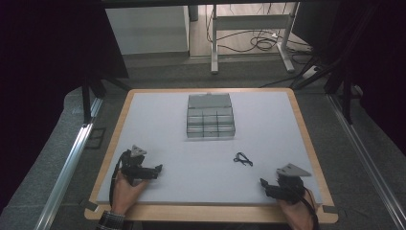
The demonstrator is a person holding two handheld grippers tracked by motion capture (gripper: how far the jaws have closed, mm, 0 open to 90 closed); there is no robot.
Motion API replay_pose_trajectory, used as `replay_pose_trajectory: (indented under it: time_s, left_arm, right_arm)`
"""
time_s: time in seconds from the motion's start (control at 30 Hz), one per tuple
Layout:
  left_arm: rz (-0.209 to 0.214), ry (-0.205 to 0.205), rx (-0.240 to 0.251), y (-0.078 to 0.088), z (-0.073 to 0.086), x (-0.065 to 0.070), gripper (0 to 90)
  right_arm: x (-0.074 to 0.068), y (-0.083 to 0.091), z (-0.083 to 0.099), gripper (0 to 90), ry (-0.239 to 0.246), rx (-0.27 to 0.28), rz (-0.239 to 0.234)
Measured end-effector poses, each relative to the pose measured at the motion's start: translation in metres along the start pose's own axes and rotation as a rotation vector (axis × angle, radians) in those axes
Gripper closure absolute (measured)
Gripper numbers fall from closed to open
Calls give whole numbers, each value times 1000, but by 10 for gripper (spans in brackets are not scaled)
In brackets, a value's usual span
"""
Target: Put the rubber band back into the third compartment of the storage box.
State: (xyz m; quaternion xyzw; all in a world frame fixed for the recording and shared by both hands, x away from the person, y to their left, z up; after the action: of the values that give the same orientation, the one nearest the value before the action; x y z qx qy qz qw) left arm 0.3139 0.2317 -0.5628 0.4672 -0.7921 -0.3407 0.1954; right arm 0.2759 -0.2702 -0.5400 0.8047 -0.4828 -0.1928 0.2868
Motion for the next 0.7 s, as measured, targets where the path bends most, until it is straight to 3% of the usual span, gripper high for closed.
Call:
replay_pose_trajectory:
  time_s: [0.13,0.7]
  left_arm:
    - [0,1,1,0,0,0,3]
    - [1,2,2,0,0,0,3]
  right_arm:
    - [8,1,15,207,-1,115,-30]
    - [5,0,15,183,-5,114,-12]
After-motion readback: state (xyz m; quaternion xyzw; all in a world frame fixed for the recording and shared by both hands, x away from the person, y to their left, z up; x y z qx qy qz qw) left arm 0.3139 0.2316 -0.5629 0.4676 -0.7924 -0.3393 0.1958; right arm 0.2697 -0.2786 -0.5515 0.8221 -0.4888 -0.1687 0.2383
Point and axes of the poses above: each handheld gripper's, and its own axes: y roughly backward along the jaws, z roughly out of its underside, x roughly to its right, the point moved 1 cm from there along -y, roughly forward along the jaws, and after that the axes turned 6 degrees about -y, right-handed, at the moved point
